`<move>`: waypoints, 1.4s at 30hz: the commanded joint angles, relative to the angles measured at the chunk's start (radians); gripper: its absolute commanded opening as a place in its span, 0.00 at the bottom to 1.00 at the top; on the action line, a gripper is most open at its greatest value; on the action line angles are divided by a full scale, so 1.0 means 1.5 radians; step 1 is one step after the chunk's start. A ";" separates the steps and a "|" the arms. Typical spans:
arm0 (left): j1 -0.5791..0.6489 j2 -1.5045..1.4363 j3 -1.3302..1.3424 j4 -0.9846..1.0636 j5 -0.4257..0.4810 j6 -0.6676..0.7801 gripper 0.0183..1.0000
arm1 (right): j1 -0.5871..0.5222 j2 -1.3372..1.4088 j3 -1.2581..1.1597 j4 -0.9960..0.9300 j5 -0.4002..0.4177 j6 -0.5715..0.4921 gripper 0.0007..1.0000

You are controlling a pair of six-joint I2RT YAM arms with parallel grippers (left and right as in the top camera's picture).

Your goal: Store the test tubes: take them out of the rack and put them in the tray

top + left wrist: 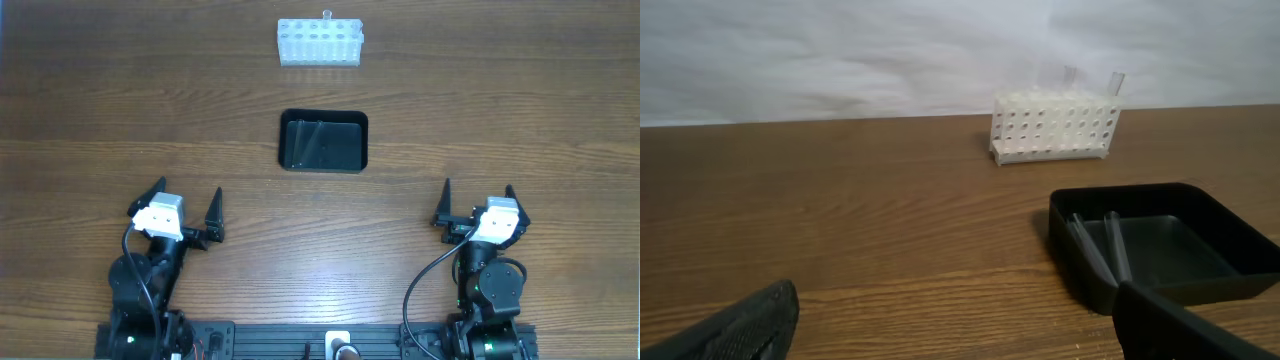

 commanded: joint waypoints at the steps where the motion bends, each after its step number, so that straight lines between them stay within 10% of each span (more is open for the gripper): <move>1: -0.002 -0.005 -0.003 -0.003 -0.011 -0.009 1.00 | -0.005 -0.005 -0.004 -0.002 -0.003 -0.003 0.99; 42: -0.003 -0.005 -0.003 -0.003 -0.011 -0.009 1.00 | -0.005 -0.002 -0.004 0.009 -0.004 0.010 0.99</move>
